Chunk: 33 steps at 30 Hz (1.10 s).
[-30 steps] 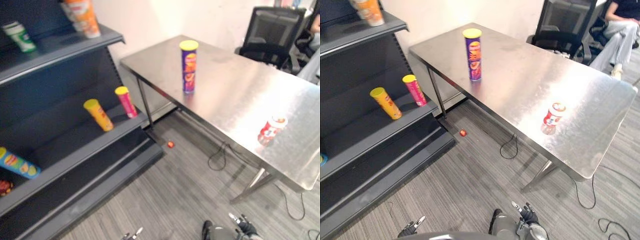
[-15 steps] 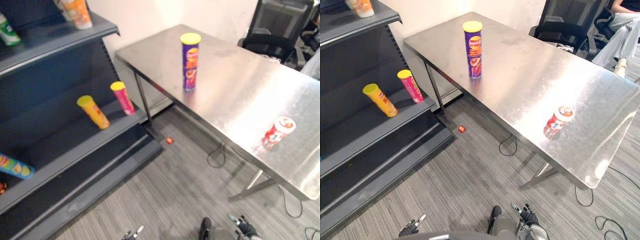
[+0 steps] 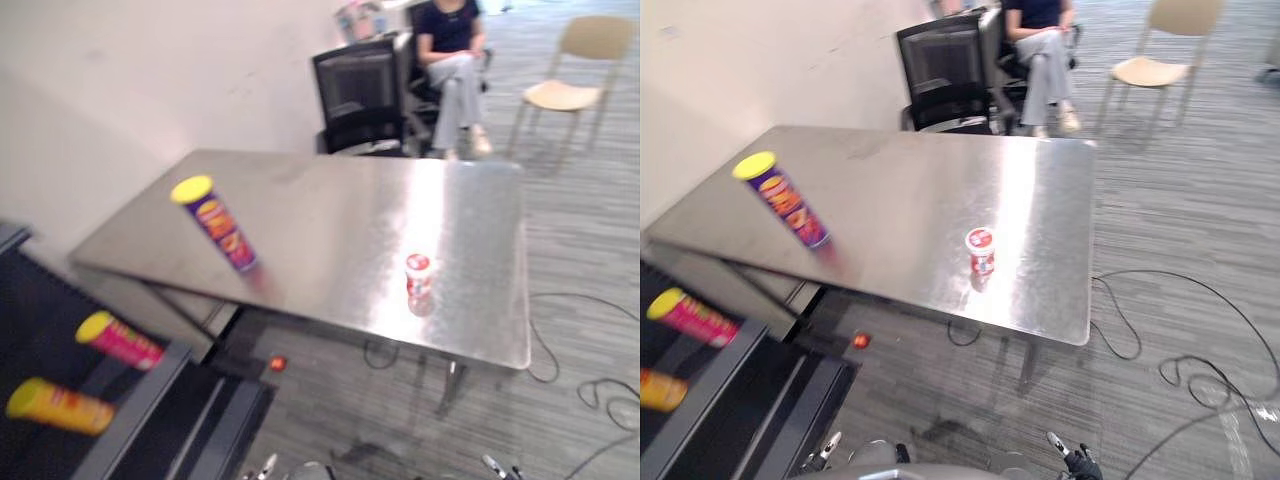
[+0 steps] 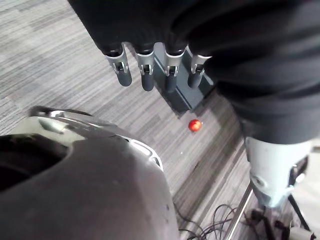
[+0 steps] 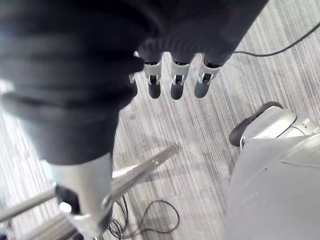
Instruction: Put the gum and the chips on the shelf.
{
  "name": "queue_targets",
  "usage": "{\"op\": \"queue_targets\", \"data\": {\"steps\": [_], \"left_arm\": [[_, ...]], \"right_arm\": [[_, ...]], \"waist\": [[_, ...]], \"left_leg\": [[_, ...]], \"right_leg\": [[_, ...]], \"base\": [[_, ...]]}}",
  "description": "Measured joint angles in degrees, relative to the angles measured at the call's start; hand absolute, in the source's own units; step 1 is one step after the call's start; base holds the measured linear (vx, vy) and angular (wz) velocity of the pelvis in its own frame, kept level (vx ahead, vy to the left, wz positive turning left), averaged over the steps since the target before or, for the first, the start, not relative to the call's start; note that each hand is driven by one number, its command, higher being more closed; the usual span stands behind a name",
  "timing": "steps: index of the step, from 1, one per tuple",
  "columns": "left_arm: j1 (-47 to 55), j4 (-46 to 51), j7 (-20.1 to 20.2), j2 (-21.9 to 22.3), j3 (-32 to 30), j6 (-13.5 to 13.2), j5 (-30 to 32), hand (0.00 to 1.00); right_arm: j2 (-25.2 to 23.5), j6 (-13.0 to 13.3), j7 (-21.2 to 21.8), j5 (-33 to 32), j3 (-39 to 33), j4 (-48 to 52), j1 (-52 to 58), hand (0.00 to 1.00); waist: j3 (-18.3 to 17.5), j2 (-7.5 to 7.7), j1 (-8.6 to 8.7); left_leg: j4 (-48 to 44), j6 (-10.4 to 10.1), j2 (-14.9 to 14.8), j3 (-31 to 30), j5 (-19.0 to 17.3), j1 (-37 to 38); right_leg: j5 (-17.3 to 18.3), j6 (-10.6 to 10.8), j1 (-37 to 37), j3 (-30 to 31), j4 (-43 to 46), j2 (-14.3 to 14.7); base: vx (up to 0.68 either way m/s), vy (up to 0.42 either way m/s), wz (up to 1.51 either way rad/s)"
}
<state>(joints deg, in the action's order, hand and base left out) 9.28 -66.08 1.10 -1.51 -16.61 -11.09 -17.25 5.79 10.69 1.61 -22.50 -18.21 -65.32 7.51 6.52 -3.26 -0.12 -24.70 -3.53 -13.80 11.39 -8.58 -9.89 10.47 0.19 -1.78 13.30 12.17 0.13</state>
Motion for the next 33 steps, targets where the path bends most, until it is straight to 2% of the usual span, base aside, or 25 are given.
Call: {"op": "queue_targets", "data": {"steps": [2, 3, 4, 5, 7, 9, 11, 12, 14, 16, 20, 24, 29, 33], "left_arm": [[0.00, -0.01, -0.38, 0.03, -0.15, -0.02, 0.06, 0.00], [0.02, -0.04, -0.40, 0.12, -0.10, 0.00, 0.06, 0.00], [0.16, -0.16, -0.38, 0.50, -0.03, 0.00, 0.06, 0.00], [-0.34, -0.90, -0.10, -0.67, 0.15, 0.05, 0.11, 0.00], [-0.21, -1.18, -0.13, -2.59, 0.66, -0.07, 0.15, 0.00], [-0.57, -2.26, -0.36, -3.93, 2.31, -0.03, 1.09, 0.00], [-0.77, -2.34, -0.50, -4.09, 4.24, -0.05, 2.91, 0.00], [-0.83, -2.35, -0.59, -3.85, 5.12, -0.03, 4.02, 0.00], [-0.75, -2.39, -0.69, -3.57, 5.68, -0.01, 4.92, 0.00], [-0.73, -2.82, -0.64, -3.89, 6.33, -0.02, 4.94, 0.00], [-1.07, -3.53, -0.19, -4.91, 7.26, -0.01, 4.93, 0.00], [-1.20, -3.94, 0.23, -4.88, 7.09, -0.01, 4.95, 0.00], [-0.69, -4.14, 0.45, -3.25, 4.79, 0.05, 5.01, 0.00], [-0.37, -3.88, 1.14, -3.16, 2.50, 0.38, 5.09, 0.00]], "right_arm": [[-0.02, -0.06, 0.00, 0.14, -2.83, -1.52, 0.07, 0.00], [-0.02, -0.04, 0.02, 0.14, -3.98, -1.91, 0.05, 0.00], [0.15, -0.07, 0.04, 0.25, -5.43, -2.47, 0.25, 0.00], [-0.95, -0.28, 0.04, 0.34, -8.31, -3.66, 0.13, 0.00], [-3.63, -0.36, 0.26, 1.26, -10.87, -4.26, 0.16, 0.00], [-4.56, -0.38, 0.23, 1.28, -13.04, -4.91, 0.05, 0.00], [-4.56, -0.43, 0.20, 1.27, -15.33, -5.20, 0.07, 0.00], [-4.50, -0.43, 0.17, 1.32, -16.40, -5.20, -0.13, 0.00], [-4.52, -0.65, 0.15, 2.37, -17.40, -5.36, -0.72, 0.00], [-4.52, -0.68, 0.13, 2.41, -17.50, -5.47, -0.76, 0.00], [-4.28, -0.69, 0.14, 2.38, -20.54, -6.79, -0.92, 0.00], [-3.63, -0.75, -0.01, 2.35, -25.46, -7.56, -1.86, 0.00], [-1.03, -1.24, -1.04, 2.22, -35.63, -7.51, -1.63, 0.00], [3.63, -2.10, -1.95, 0.47, -48.85, -7.63, -4.00, 0.00]], "waist": [[-0.04, -0.08, 0.13], [-0.10, -0.37, 0.13], [-0.47, -1.34, 0.16], [-0.86, 0.07, 0.37], [-1.36, 3.18, -0.28], [-2.22, 4.49, 0.10], [-2.17, 4.22, 0.09], [-2.15, 3.19, -0.13], [-2.46, 2.43, -0.21], [-2.54, 2.55, -0.16], [-2.75, 2.82, -0.25], [-2.78, 2.68, -0.34], [-3.23, 1.29, -0.26], [-3.53, 2.00, 0.03]], "left_leg": [[11.81, -1.06, 2.19, -8.05, 3.05, 1.69], [13.83, -1.99, 2.51, -9.03, 4.65, 2.39], [16.02, -3.05, 2.40, -8.89, 7.60, 3.62], [17.25, -4.98, 3.52, -6.68, 6.21, 4.81], [19.70, -3.56, 6.94, -3.83, 5.56, 6.61], [20.88, -1.90, 9.63, -2.42, 5.09, 7.46], [21.68, -0.48, 10.97, -0.94, 4.53, 8.87], [21.97, 0.00, 11.10, 0.05, 4.25, 9.44], [23.01, 0.12, 11.22, 2.05, 4.33, 10.41], [23.73, 0.15, 11.46, 2.42, 4.34, 10.99], [25.87, 1.11, 11.48, 2.78, 5.48, 11.19], [30.28, 0.42, 11.69, 3.39, 8.65, 11.64], [30.56, -0.32, 10.19, 2.26, 9.46, 11.27], [30.56, -0.70, 9.95, 2.15, 9.48, 10.86]], "right_leg": [[0.76, 2.10, -0.06, 3.06, 0.24, -0.42], [1.12, 2.71, -0.08, 3.46, 0.38, -0.42], [1.91, 3.95, -0.04, 3.97, 0.61, -0.03], [2.64, 5.40, 0.03, 3.75, 1.36, -1.72], [1.40, 7.36, 0.08, 0.75, -0.56, -5.97], [0.30, 8.84, 0.64, 0.87, -2.29, -8.84], [-1.63, 8.89, 0.88, 0.84, -2.44, -10.08], [-3.41, 8.70, 0.66, 0.84, -2.44, -10.12], [-5.94, 8.48, -0.12, 0.11, -2.90, -10.14], [-6.82, 8.35, 0.00, -1.42, -4.08, -10.39], [-6.82, 8.36, -0.12, -5.25, -6.63, -10.50], [-6.02, 7.77, -0.54, -8.39, -9.86, -10.41], [-5.64, 7.19, -0.21, -10.34, -10.14, -8.97], [-5.71, 7.20, -0.03, -10.91, -10.65, -8.80]], "base": [[0.23, 0.322, -0.71], [0.25, 0.363, -0.51], [0.26, 0.416, -0.29], [0.23, 0.386, -0.32], [0.21, 0.349, -0.37], [0.15, 0.282, -0.26], [0.10, 0.248, -0.28], [0.05, 0.184, -0.42], [0.04, 0.147, -0.48], [0.00, 0.043, -0.30], [-0.05, -0.058, -0.13], [-0.11, -0.140, -0.10], [-0.07, -0.092, 0.11], [-0.02, -0.021, 0.06]]}}
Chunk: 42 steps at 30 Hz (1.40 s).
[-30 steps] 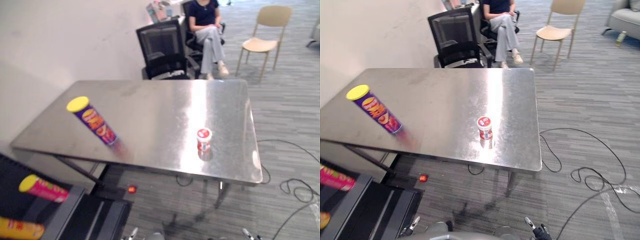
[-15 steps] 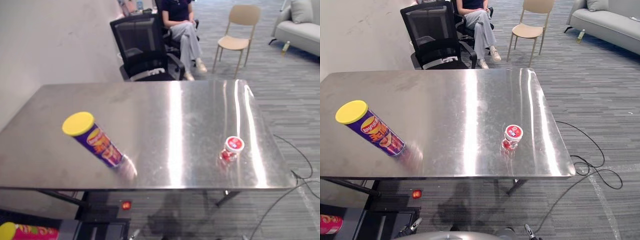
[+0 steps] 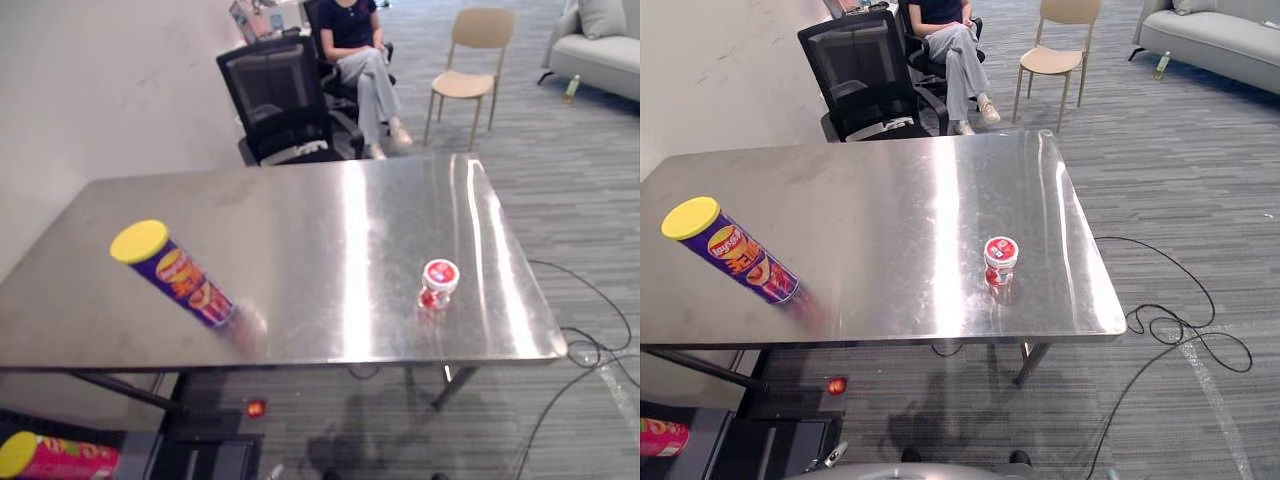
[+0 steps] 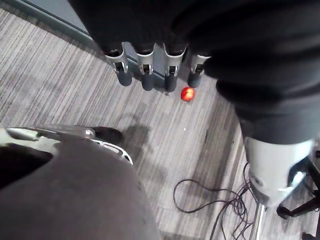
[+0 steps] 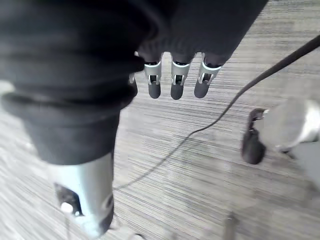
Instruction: Put the gum and the chips on the shelf.
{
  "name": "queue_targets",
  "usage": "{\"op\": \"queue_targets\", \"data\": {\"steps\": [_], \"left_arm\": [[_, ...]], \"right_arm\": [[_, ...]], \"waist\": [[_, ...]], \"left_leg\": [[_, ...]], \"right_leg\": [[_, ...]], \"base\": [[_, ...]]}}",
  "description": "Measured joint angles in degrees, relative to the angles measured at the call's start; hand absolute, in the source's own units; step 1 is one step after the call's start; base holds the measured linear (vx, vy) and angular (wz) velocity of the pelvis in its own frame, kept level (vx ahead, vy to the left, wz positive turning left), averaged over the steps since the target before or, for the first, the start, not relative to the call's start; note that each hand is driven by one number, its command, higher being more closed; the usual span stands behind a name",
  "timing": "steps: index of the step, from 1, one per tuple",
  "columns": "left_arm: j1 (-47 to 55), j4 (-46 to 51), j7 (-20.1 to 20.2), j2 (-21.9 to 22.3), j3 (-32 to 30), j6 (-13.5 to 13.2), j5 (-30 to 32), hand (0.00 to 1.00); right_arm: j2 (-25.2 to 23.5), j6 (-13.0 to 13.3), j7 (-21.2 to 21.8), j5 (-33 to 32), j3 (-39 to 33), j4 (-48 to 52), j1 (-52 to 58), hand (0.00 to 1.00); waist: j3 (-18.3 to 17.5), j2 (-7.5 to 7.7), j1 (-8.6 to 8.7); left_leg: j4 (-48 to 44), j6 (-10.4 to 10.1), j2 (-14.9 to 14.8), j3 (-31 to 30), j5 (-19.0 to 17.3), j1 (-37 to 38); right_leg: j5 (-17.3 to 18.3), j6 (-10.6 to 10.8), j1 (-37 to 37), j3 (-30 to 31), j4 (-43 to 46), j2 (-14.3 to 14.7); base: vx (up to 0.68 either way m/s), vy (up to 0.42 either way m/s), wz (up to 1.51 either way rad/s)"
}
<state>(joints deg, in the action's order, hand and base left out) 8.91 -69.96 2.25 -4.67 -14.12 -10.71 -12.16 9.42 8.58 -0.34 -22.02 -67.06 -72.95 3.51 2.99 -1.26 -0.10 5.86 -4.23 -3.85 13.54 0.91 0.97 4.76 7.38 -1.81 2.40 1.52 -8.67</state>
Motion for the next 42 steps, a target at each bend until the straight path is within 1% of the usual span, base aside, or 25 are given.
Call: {"op": "queue_targets", "data": {"steps": [3, 6, 7, 9, 11, 12, 13, 14, 16, 19, 20, 22, 24, 25, 26, 28, 29, 30, 31, 33, 35, 38, 42], "left_arm": [[0.01, 0.10, 0.21, -0.02, -2.19, 0.11, 0.00, 0.00], [0.42, 0.50, 0.16, -0.05, -3.61, 0.09, -0.02, 0.00], [0.28, 0.52, 0.07, -0.06, -4.13, 0.08, -0.05, 0.00], [0.23, 0.58, -0.06, 0.04, -4.36, 0.07, -0.12, 0.00], [0.33, 1.94, -0.67, 0.63, -4.99, 0.05, -0.29, 0.00], [0.34, 2.70, -0.93, 1.01, -5.43, 0.01, -0.30, 0.00], [0.37, 3.54, -1.17, 1.43, -5.80, -0.02, -0.40, 0.00], [0.41, 4.71, -1.51, 2.06, -6.34, -0.14, -0.59, 0.00], [0.41, 5.59, -1.56, 2.49, -6.35, -0.34, -0.59, 0.00], [1.17, 6.80, -1.94, 3.02, -6.54, -0.40, -0.59, 0.00], [1.30, 6.88, -1.97, 3.06, -6.50, -0.41, -0.61, 0.00], [1.65, 7.22, -2.08, 3.31, -6.38, -0.42, -0.62, 0.00], [1.63, 7.34, -2.08, 3.19, -5.55, -0.52, -0.64, 0.00], [1.64, 7.39, -2.08, 3.09, -5.31, -0.56, -0.66, 0.00], [1.67, 7.41, -2.05, 2.82, -4.84, -0.57, -0.67, 0.00], [1.68, 7.32, -1.96, 1.79, -3.16, -0.56, -0.59, 0.00], [1.67, 7.32, -1.88, 1.48, -2.46, -0.57, -0.58, 0.00], [1.66, 7.30, -1.87, 1.22, -2.10, -0.57, -0.59, 0.00], [1.68, 7.22, -1.81, 0.24, -1.06, -0.50, -0.55, 0.00], [1.72, 7.15, -1.79, -0.25, -0.03, -0.42, -0.52, 0.00], [1.71, 7.15, -1.77, -0.61, 0.99, -0.43, -0.53, 0.00], [1.71, 7.13, -1.73, -0.86, 1.93, -0.45, -0.53, 0.00], [1.72, 6.48, -1.29, -1.61, 3.23, -0.43, -0.52, 0.00]], "right_arm": [[4.32, 0.03, -1.45, -2.61, -6.19, 0.30, -2.08, 0.00], [6.46, 0.19, -3.33, -3.15, -6.63, 2.70, -4.12, 0.00], [6.52, 0.34, -4.58, -3.19, -5.31, 6.53, -4.81, 0.00], [6.43, 0.60, -6.37, -3.23, -0.22, 14.56, -4.63, 0.00], [6.05, 1.87, -9.87, -3.06, 7.02, 30.20, -3.51, 0.00], [5.95, 2.22, -10.71, -2.69, 8.71, 34.75, -2.93, 0.00], [5.88, 2.72, -12.07, -1.32, 10.89, 40.68, -2.37, 0.00], [5.69, 4.00, -14.33, 2.25, 14.16, 49.18, -2.12, 0.00], [5.12, 5.13, -16.05, 5.54, 16.45, 55.90, -2.31, 0.00], [1.99, 5.99, -18.73, 9.45, 20.54, 64.47, -2.18, 0.00], [1.30, 5.99, -19.18, 10.03, 21.53, 66.14, -2.17, 0.00], [-0.44, 6.03, -19.38, 12.52, 25.94, 72.23, -1.50, 0.00], [-1.06, 6.65, -17.87, 14.29, 31.29, 77.99, 0.09, 0.00], [-1.05, 6.75, -17.04, 14.89, 32.26, 78.90, 0.34, 0.00], [-1.02, 6.93, -14.86, 15.84, 33.92, 79.81, 0.64, 0.00], [-0.81, 6.94, -11.60, 16.61, 35.65, 79.91, 1.33, 0.00], [-0.49, 6.92, -9.37, 17.00, 36.80, 79.89, 1.93, 0.00], [-0.26, 6.90, -8.43, 17.01, 37.32, 79.89, 2.32, 0.00], [0.73, 6.90, -6.31, 16.86, 39.16, 79.89, 3.01, 0.00], [2.41, 6.91, -3.86, 16.52, 41.39, 79.90, 3.06, 0.00], [5.28, 6.92, -0.70, 16.15, 45.44, 79.89, 3.26, 0.00], [6.46, 6.93, 2.55, 14.20, 49.15, 79.89, 3.67, 0.00], [6.80, 6.93, 4.81, 13.24, 52.64, 79.90, 4.41, 0.00]], "waist": [[-0.56, 1.12, 0.57], [-0.86, 1.83, 1.55], [-0.80, 2.05, 1.44], [-0.74, 2.14, 1.43], [-0.88, 1.91, 1.43], [-0.91, 1.83, 1.42], [-0.98, 1.72, 1.37], [-1.03, 1.70, 1.28], [-1.10, 1.61, 1.24], [-1.64, 1.82, 1.09], [-1.88, 1.73, 1.12], [-1.99, 1.57, 1.32], [-2.07, 1.65, 1.30], [-2.10, 1.70, 1.30], [-2.31, 1.94, 1.30], [-3.20, 1.92, 1.22], [-3.09, 2.31, 1.31], [-3.25, 2.27, 1.29], [-3.29, 2.65, 1.32], [-3.18, 2.93, 1.30], [-3.22, 3.00, 1.25], [-3.21, 2.97, 1.11], [-3.20, 2.97, 1.07]], "left_leg": [[0.00, 0.17, 0.19, 0.18, 0.10, -0.55], [-0.02, 0.20, 0.20, 0.57, 0.12, -0.62], [-0.04, 0.09, 0.14, 1.20, 0.04, -0.39], [-0.09, -0.10, 0.12, 1.85, -0.16, 0.11], [-0.05, -0.15, -0.03, 2.56, -0.42, 0.33], [-0.04, -0.16, -0.15, 2.79, -0.42, 0.36], [-0.03, -0.19, -0.23, 3.08, -0.45, 0.47], [-0.01, -0.20, -0.33, 3.32, -0.47, 0.65], [0.00, -0.20, -0.47, 3.41, -0.46, 0.86], [0.03, -0.24, -0.91, 3.45, -0.47, 0.55], [0.03, -0.24, -0.96, 3.43, -0.45, 0.30], [0.02, -0.32, -1.07, 3.38, -0.33, 0.23], [0.02, -0.32, -1.14, 3.16, -0.33, 0.08], [0.01, -0.32, -1.13, 3.09, -0.33, 0.03], [0.01, -0.32, -1.13, 2.93, -0.32, -0.15], [-0.01, -0.30, -0.73, 2.59, -0.24, -0.98], [-0.02, -0.23, -0.65, 2.03, -0.19, -1.23], [-0.07, -0.21, -0.61, 1.77, -0.17, -1.40], [-0.16, -0.20, -0.56, 1.42, -0.11, -1.68], [-0.35, -0.20, -0.53, 1.41, -0.10, -1.69], [-0.36, -0.20, -0.48, 1.35, -0.10, -1.70], [-0.37, -0.20, -0.50, 1.26, -0.10, -1.71], [-0.38, -0.19, -0.47, 1.16, -0.09, -1.71]], "right_leg": [[-0.65, 0.20, -0.16, 0.00, -0.50, -0.20], [-1.02, 0.24, -0.16, 0.27, -0.72, -0.19], [-1.05, 0.30, -0.13, 0.70, -0.80, -0.19], [-1.21, 0.53, -0.04, 1.29, -0.83, -0.19], [-1.22, 0.55, -0.08, 1.58, -0.82, -0.29], [-1.29, 0.67, -0.13, 1.72, -0.82, -0.31], [-1.36, 0.78, -0.18, 1.99, -0.82, -0.29], [-1.40, 0.84, -0.16, 2.23, -0.79, -0.21], [-1.40, 0.83, -0.18, 2.24, -0.78, -0.07], [-1.39, 0.82, -0.85, 2.55, -0.62, 0.38], [-1.39, 0.81, -1.13, 2.62, -0.57, 0.46], [-1.45, 0.75, -1.12, 2.65, -0.59, 0.56], [-1.46, 0.74, -1.17, 2.57, -0.61, 0.65], [-1.47, 0.74, -1.18, 2.52, -0.61, 0.64], [-1.51, 0.69, -1.31, 2.39, -0.65, 0.64], [-1.51, 0.69, -1.96, 2.02, -0.73, 0.60], [-1.51, 0.69, -1.98, 1.72, -0.76, 0.54], [-1.51, 0.69, -1.98, 1.43, -0.82, 0.49], [-1.51, 0.69, -2.03, 1.08, -0.90, 0.47], [-1.52, 0.72, -2.02, 1.08, -0.92, 0.48], [-1.55, 0.76, -2.00, 1.00, -0.93, 0.47], [-1.55, 0.76, -1.97, 0.90, -0.95, 0.49], [-1.55, 0.76, -1.95, 0.85, -0.92, 0.45]], "base": [[0.02, 0.003, 0.00], [0.05, -0.004, -0.06], [0.05, -0.007, -0.19], [0.03, -0.007, -0.20], [0.00, -0.009, -0.11], [-0.01, -0.013, -0.10], [-0.02, -0.019, -0.12], [-0.03, -0.017, -0.11], [-0.04, -0.024, -0.05], [-0.02, -0.030, -0.05], [0.00, -0.036, -0.05], [0.01, -0.031, -0.01], [0.00, 0.000, 0.00], [0.01, -0.018, 0.04], [0.00, -0.014, 0.05], [0.00, -0.008, 0.09], [0.00, -0.006, 0.13], [0.01, -0.014, 0.17], [0.01, -0.016, 0.12], [0.01, -0.007, 0.04], [0.00, 0.000, 0.00], [0.00, 0.000, 0.00], [0.00, 0.000, 0.00]]}}
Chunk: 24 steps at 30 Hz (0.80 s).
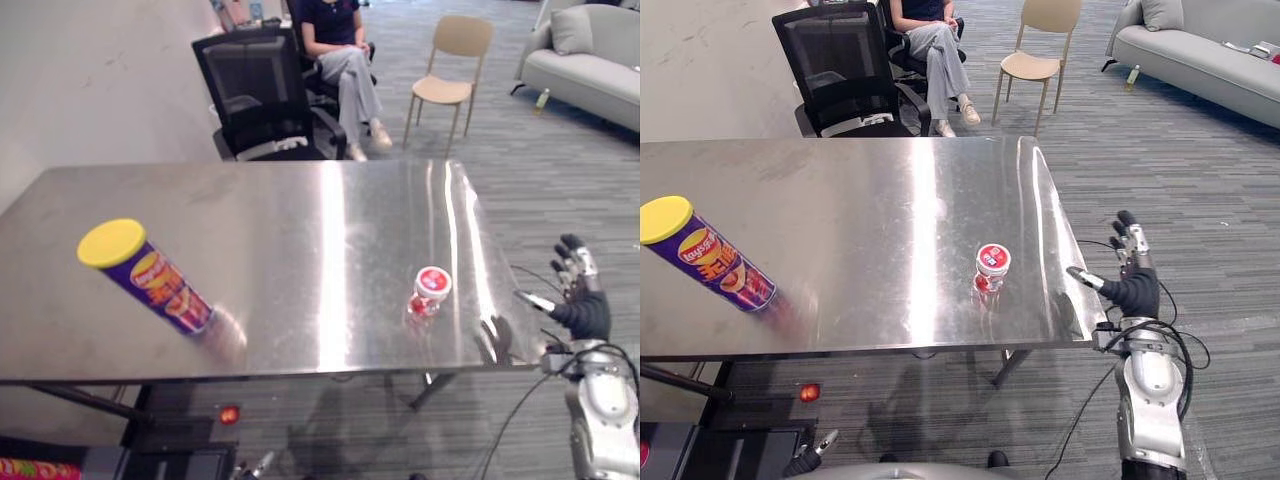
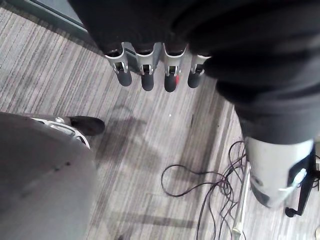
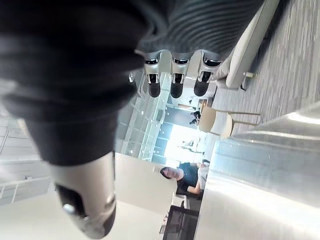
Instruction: Put the gum and the chips on the shelf.
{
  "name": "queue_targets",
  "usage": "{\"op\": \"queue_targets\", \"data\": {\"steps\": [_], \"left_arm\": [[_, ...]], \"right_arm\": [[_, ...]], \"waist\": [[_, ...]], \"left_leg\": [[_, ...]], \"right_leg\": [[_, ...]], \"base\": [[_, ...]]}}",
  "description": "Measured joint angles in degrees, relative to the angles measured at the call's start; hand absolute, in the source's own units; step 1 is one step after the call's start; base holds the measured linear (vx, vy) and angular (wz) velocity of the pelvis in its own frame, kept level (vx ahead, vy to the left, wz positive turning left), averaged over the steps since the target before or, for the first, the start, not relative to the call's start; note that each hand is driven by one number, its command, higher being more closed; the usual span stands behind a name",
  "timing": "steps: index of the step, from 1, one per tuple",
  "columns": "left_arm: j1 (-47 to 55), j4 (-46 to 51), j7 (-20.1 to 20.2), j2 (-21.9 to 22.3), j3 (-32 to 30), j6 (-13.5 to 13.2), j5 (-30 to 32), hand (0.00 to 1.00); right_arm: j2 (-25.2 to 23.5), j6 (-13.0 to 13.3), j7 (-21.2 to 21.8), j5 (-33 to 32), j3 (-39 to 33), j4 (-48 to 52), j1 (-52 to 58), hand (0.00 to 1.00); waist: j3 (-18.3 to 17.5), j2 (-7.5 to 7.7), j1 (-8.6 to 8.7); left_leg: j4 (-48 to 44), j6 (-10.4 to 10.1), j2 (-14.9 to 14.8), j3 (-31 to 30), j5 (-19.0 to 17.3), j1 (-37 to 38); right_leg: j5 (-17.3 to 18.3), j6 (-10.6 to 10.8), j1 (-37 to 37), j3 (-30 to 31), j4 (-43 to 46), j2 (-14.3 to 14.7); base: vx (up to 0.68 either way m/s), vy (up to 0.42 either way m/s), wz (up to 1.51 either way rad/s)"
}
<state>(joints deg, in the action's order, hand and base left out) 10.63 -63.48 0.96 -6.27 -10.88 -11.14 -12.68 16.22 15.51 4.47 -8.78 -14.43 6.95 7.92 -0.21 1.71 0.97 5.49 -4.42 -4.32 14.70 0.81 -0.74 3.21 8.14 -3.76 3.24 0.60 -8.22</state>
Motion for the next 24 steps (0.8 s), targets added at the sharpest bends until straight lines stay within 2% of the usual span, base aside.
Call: {"op": "queue_targets", "data": {"steps": [3, 11, 24], "left_arm": [[0.26, -0.41, 0.04, -0.26, 0.52, 0.03, 0.11, 0.00], [0.41, -1.06, 0.39, -0.49, 1.55, 0.04, 0.47, 0.00], [0.43, -2.23, 0.53, -0.67, 1.67, 0.10, 0.58, 0.00]], "right_arm": [[1.97, -0.01, 1.69, -0.28, 3.88, 0.00, 0.79, 0.00], [3.30, -0.01, 4.65, -0.28, 8.68, 0.00, 0.80, 0.00], [5.35, -0.29, 4.08, -0.10, 11.38, -3.74, -1.85, 0.00]], "waist": [[0.04, -0.07, 0.00], [0.29, -0.39, -0.65], [1.30, -0.53, -1.19]], "left_leg": [[0.00, 0.04, 0.04, -0.21, 0.03, 0.00], [0.00, 0.10, 0.03, -1.04, 0.16, -0.15], [0.01, 0.16, 0.09, -3.04, 0.59, -0.89]], "right_leg": [[0.00, 0.00, 0.05, -0.16, 0.01, -0.03], [0.02, -0.01, 0.28, -0.96, -0.02, -0.04], [0.02, -0.01, 0.91, -3.32, -0.54, -0.13]], "base": [[0.00, 0.000, 0.00], [-0.01, -0.014, 0.04], [0.00, -0.015, 0.08]]}}
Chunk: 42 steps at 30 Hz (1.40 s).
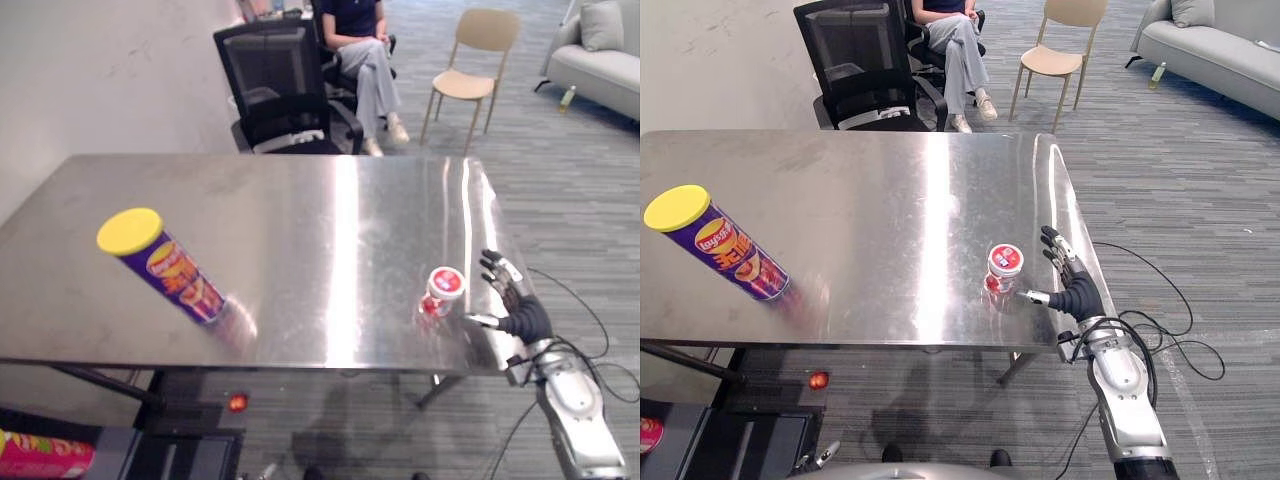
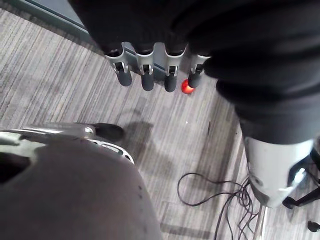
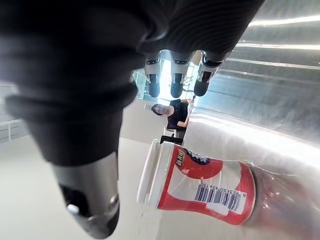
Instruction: Put the gum and the chips on the shelf.
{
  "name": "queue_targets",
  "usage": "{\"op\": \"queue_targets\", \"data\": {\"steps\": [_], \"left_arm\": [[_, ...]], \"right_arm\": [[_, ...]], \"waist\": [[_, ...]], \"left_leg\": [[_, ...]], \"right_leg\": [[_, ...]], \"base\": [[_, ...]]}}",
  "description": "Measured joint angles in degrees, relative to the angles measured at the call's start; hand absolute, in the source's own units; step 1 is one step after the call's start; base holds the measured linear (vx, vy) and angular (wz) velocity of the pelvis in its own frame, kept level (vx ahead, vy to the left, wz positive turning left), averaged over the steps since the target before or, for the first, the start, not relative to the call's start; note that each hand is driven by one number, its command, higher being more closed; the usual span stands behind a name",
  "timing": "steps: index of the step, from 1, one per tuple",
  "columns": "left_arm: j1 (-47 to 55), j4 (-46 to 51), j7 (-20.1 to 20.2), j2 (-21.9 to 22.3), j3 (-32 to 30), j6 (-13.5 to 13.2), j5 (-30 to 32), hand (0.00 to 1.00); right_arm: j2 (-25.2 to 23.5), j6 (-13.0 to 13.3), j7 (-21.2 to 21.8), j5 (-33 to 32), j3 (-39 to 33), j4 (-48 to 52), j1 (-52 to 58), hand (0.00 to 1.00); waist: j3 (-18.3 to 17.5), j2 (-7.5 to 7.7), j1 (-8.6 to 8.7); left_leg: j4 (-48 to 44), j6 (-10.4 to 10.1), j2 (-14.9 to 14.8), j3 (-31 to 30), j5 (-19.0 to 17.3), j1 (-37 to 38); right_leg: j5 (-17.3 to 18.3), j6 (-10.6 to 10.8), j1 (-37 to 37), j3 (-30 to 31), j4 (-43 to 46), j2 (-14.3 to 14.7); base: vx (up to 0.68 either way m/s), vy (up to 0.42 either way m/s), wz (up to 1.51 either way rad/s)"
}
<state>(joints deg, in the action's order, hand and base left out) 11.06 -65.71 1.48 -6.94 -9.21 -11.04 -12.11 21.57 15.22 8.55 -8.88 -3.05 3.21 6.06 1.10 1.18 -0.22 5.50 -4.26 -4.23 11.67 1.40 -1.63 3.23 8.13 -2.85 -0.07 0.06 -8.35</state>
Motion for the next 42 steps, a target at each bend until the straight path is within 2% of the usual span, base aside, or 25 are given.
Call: {"op": "queue_targets", "data": {"steps": [4, 12, 17, 25, 26, 35, 42], "left_arm": [[0.00, 0.00, -0.02, -0.06, -0.03, 0.02, 2.07, 0.00], [-0.02, 0.03, -0.04, -0.02, -0.10, 0.44, 2.21, 0.00], [-0.07, 0.10, -0.05, -0.01, -0.08, 0.50, 3.34, 0.00], [-0.06, 0.26, -0.06, -0.22, -0.11, 0.67, 4.41, 0.00], [-0.07, 0.26, -0.06, -0.27, -0.15, 0.93, 4.42, 0.00], [-0.12, 0.39, -0.10, -0.50, -0.17, 1.27, 4.51, 0.00], [-0.12, 0.74, -0.13, -0.56, -0.24, 1.34, 5.80, 0.00]], "right_arm": [[-0.02, -0.08, -0.93, 0.05, 0.00, -2.09, -2.02, 0.00], [-0.18, -0.26, -2.05, 0.15, 0.00, -4.52, -4.57, 0.00], [-0.22, -0.26, -1.92, 0.14, 0.52, -4.64, -5.00, 0.00], [-2.49, -0.35, -0.52, 0.13, 3.92, -6.05, -7.19, 0.00], [-2.50, -0.35, -0.34, 0.11, 4.83, -6.04, -7.18, 1.00], [-2.59, -0.42, 0.84, 0.03, 8.12, -5.90, -7.11, 1.00], [-4.84, -0.43, 1.95, 0.04, 8.73, -5.49, -7.02, 1.00]], "waist": [[0.03, -0.04, -0.15], [1.48, -0.13, -0.35], [1.54, -0.09, -1.46], [2.14, 0.36, -1.64], [2.28, 0.49, -1.63], [3.25, 0.88, -1.67], [3.38, 1.07, -1.76]], "left_leg": [[0.00, 0.02, 0.02, -0.31, 0.09, -0.17], [0.29, 0.03, 0.02, -1.33, 0.52, -0.41], [0.32, 0.05, 0.04, -1.73, 0.58, -0.78], [0.32, 0.06, 0.11, -3.10, 1.00, -1.15], [0.34, 0.09, 0.11, -3.10, 1.04, -1.15], [0.36, 0.10, 0.05, -3.19, 1.16, -1.16], [0.31, 0.08, -0.01, -3.09, 1.15, -1.17]], "right_leg": [[0.00, 0.00, 0.04, -0.30, -0.01, 0.00], [0.00, -0.01, 0.32, -1.22, 0.10, 0.01], [0.00, -0.02, 0.27, -1.64, -0.01, 0.01], [0.00, -0.02, 0.94, -2.97, -0.10, -0.03], [0.00, -0.02, 0.98, -2.97, -0.10, -0.04], [0.01, -0.04, 0.97, -3.06, -0.11, -0.01], [0.01, -0.03, 1.06, -3.04, -0.13, 0.04]], "base": [[0.00, -0.008, 0.03], [-0.02, -0.010, 0.06], [0.00, -0.005, 0.03], [0.00, -0.008, 0.10], [0.00, 0.000, 0.00], [0.00, 0.000, 0.00], [0.00, 0.000, 0.00]]}}
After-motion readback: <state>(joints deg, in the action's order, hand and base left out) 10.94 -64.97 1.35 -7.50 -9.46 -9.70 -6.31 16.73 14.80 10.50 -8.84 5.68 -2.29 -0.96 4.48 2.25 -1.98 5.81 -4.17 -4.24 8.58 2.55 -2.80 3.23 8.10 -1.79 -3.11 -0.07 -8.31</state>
